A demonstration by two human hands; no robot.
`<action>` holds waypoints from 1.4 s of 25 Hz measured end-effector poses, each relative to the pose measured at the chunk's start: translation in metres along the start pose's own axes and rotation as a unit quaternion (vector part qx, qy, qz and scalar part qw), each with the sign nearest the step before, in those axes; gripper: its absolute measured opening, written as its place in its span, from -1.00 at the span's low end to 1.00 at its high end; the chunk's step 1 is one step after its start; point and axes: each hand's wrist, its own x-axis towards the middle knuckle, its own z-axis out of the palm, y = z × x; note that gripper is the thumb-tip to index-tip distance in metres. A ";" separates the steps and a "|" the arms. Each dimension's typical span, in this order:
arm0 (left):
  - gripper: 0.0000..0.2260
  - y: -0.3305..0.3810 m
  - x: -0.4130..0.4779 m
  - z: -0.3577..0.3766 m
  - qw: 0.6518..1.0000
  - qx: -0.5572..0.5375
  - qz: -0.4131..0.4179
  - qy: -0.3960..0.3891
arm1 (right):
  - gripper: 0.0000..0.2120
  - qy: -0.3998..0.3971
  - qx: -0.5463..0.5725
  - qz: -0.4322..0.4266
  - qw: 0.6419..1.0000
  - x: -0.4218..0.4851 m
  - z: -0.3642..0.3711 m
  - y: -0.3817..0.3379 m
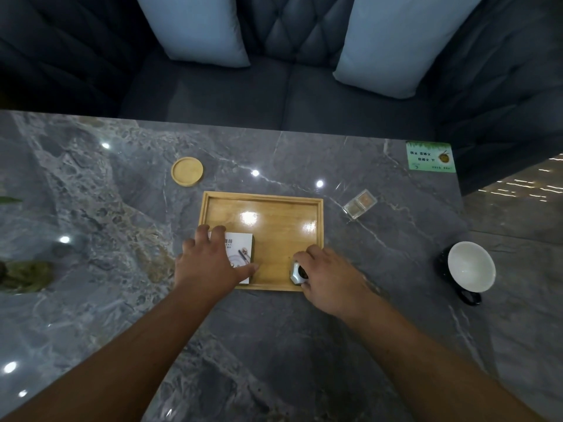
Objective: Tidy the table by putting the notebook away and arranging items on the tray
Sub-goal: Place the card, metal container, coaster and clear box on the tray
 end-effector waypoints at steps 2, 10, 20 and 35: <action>-0.03 0.000 0.000 -0.001 1.000 -0.002 0.003 -0.005 | -0.58 0.005 -0.001 0.000 1.000 -0.001 0.000 0.000; -0.06 -0.003 0.005 -0.003 1.000 0.005 0.010 0.006 | -0.51 0.053 0.136 0.083 0.986 -0.004 -0.005 0.008; -0.26 -0.018 0.060 -0.016 0.999 -0.032 -0.001 0.027 | -0.46 0.198 0.318 0.349 0.859 0.012 -0.005 0.071; -0.12 -0.026 0.155 -0.036 0.990 -0.079 -0.101 0.055 | -0.58 0.295 0.337 0.360 0.819 0.065 -0.011 0.106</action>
